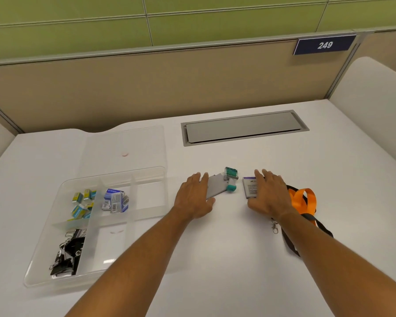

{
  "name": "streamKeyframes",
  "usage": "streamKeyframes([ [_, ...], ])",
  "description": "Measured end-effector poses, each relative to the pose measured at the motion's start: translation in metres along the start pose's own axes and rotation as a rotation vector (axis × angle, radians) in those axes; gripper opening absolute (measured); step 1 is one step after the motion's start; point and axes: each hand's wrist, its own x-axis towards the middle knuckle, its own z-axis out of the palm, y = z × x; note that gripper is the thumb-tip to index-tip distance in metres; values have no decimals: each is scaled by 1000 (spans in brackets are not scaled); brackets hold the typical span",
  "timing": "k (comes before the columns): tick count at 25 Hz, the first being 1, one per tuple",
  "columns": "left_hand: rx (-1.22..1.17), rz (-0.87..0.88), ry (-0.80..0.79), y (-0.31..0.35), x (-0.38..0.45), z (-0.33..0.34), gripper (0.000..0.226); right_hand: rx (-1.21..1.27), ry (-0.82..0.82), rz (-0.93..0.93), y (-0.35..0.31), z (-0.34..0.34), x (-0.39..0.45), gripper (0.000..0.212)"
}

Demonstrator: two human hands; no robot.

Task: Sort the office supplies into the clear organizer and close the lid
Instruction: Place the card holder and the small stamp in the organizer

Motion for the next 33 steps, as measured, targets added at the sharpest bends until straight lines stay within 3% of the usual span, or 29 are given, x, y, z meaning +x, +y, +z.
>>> streamKeyframes([
  [13, 66, -20, -78, 14, 19, -12, 80, -19, -43, -118, 21, 0, 20, 78],
  [20, -99, -102, -98, 10, 12, -22, 46, 36, -77, -73, 21, -7, 16, 73],
  [27, -318, -182, 36, 6, -3, -39, 22, 182, -42, -59, 8, -20, 6, 47],
  [33, -550, -246, 198, -11, -18, -56, 10, 389, 163, -61, -18, -44, 0, 32],
])
